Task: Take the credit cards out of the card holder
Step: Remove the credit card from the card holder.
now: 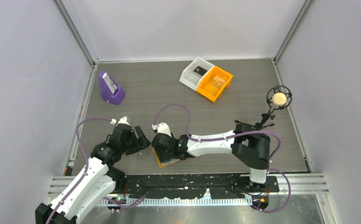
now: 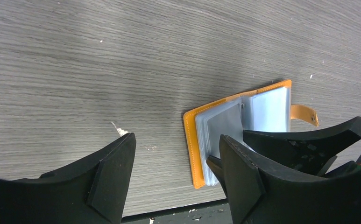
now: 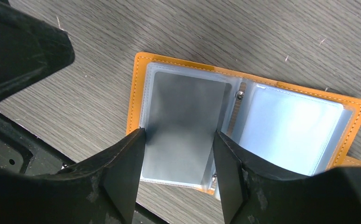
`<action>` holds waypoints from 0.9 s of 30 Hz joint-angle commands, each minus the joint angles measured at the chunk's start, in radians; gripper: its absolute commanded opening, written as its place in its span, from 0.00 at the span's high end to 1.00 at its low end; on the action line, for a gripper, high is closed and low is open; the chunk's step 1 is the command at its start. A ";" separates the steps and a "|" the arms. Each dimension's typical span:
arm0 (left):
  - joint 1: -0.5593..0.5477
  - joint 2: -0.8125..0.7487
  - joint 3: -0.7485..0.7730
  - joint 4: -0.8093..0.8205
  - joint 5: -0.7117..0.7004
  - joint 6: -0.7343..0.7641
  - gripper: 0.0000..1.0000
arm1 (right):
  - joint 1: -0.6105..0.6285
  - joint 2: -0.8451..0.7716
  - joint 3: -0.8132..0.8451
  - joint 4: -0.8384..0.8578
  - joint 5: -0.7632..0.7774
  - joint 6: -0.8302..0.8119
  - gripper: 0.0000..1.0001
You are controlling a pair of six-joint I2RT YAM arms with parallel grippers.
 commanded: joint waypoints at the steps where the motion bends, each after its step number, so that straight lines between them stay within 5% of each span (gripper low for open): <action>1: 0.006 0.010 -0.016 0.051 0.035 0.005 0.32 | -0.006 -0.005 0.015 0.007 0.029 -0.004 0.41; 8: 0.006 0.049 -0.032 0.096 0.102 0.007 0.38 | -0.031 -0.055 -0.058 0.106 -0.038 0.012 0.51; 27: 0.004 0.254 -0.039 0.275 0.225 0.005 0.46 | -0.149 -0.195 -0.312 0.455 -0.248 0.082 0.53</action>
